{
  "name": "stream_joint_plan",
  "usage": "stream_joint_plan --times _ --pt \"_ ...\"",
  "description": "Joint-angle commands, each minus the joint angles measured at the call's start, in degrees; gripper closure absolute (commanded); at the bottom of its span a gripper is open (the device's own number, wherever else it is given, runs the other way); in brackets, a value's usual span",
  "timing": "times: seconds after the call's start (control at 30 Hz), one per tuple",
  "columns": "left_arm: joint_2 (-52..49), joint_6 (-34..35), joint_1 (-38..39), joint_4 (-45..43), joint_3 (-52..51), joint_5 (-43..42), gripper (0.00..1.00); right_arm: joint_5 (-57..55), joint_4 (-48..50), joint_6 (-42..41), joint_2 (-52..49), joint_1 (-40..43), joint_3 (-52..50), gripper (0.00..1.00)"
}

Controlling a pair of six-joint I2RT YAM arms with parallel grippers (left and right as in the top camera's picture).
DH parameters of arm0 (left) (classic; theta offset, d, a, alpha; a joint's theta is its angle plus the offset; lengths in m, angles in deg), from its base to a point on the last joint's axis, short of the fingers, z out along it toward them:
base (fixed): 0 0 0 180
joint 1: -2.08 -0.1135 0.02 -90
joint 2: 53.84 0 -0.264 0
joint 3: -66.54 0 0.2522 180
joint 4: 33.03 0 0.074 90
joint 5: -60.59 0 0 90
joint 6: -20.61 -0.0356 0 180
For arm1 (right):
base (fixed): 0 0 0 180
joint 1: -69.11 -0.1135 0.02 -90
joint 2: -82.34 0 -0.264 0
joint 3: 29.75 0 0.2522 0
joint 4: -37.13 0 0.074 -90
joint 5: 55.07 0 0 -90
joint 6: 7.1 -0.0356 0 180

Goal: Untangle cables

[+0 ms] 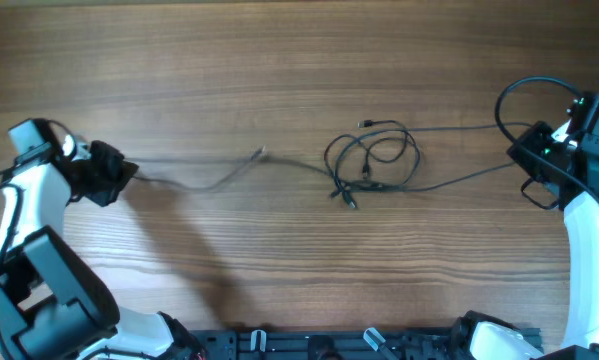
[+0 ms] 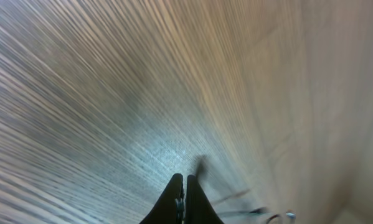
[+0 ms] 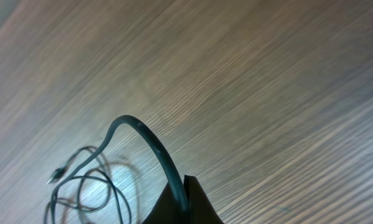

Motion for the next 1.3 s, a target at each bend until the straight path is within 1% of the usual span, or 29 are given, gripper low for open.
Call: stream_joint_plan --times 0.0,0.07,0.1,0.17,0.23,0.27,0.3,0.37,0.43,0.53,0.57,0.63,0.67,0.7,0.73,0.77,0.83,0.87,0.97,1.07,1.2,1.27 --pt "2.25 -0.61 -4.76 -0.92 0.07 -5.51 0.96 -9.49 -0.13 -0.2 1.07 2.01 1.62 0.96" --pt "2.82 -0.24 -6.64 -1.05 0.07 -6.93 0.96 -10.8 -0.07 -0.22 1.07 4.28 1.62 0.96" --pt "3.1 0.52 -7.3 -1.27 0.07 -8.52 0.96 -9.7 0.0 -0.2 1.07 5.73 1.62 0.96" --pt "3.41 0.5 -7.43 -2.14 0.07 -11.41 0.96 -3.48 0.72 0.17 1.03 7.61 1.62 0.96" --pt "3.52 0.48 -6.08 -3.23 0.07 -13.86 0.96 7.69 2.08 3.48 1.01 7.98 1.62 0.96" --pt "3.52 0.48 -5.11 -3.72 0.07 -14.25 0.96 14.12 3.04 6.49 1.01 7.8 1.62 0.96" --pt "3.52 0.46 -3.58 -4.31 0.07 -14.36 0.96 24.85 4.07 11.08 1.01 7.06 1.62 0.96" --pt "3.52 0.39 2.78 -6.69 0.07 -14.34 0.96 36.81 4.24 16.61 1.01 3.96 1.62 0.96" --pt "3.52 0.39 7.72 -8.68 0.07 -14.27 0.96 38.66 4.17 16.81 1.01 1.11 1.6 0.96" --pt "3.52 0.39 15.69 -10.82 0.07 -12.5 0.87 38.75 4.22 17.84 1.01 -4.22 1.6 0.96" --pt "3.52 0.39 19.32 -11.41 0.07 -11.37 0.8 38.42 4.26 17.81 1.01 -5.49 1.6 0.96" --pt "3.52 0.37 25.79 -11.78 0.07 -8.76 0.5 35.19 4.07 17.0 1.01 -8.02 1.6 0.96" --pt "3.52 0.39 28.74 -11.8 0.07 -7.52 0.41 33.75 3.76 15.76 1.01 -8.76 1.6 0.96" --pt "3.52 0.39 31.67 -11.78 0.07 -5.95 0.37 33.88 3.34 15.39 1.01 -9.31 1.6 0.96" --pt "3.52 0.39 34.56 -11.8 0.07 -4.26 0.34 34.47 3.06 15.43 1.01 -9.9 1.57 0.96" --pt "3.52 0.42 37.27 -11.8 0.07 -2.43 0.33 35.52 2.93 15.85 1.01 -10.32 1.57 0.96" --pt "3.52 0.42 42.51 -11.78 0.07 1.01 0.3 43.36 3.06 21.59 1.01 -11.43 1.57 0.96" --pt "3.52 0.42 44.39 -11.78 0.07 2.38 0.3 45.81 3.5 22.47 1.01 -11.85 1.6 0.96" --pt "3.5 0.46 49.75 -12.13 0.07 5.88 0.29 46.01 6.03 19.93 1.05 -12.79 1.79 0.96" --pt "3.5 0.46 53.64 -13.51 0.07 5.95 0.29 44.61 4.94 17.73 1.05 -13.81 4.07 0.96" --pt "3.5 0.48 56.63 -15.93 0.07 6.75 0.29 43.34 -5.73 17.79 1.03 -18.73 16.2 0.96" --pt "3.5 0.81 57.24 -17.09 0.07 6.69 0.28 41.2 -8.76 17.75 1.03 -21.66 21.73 0.96"
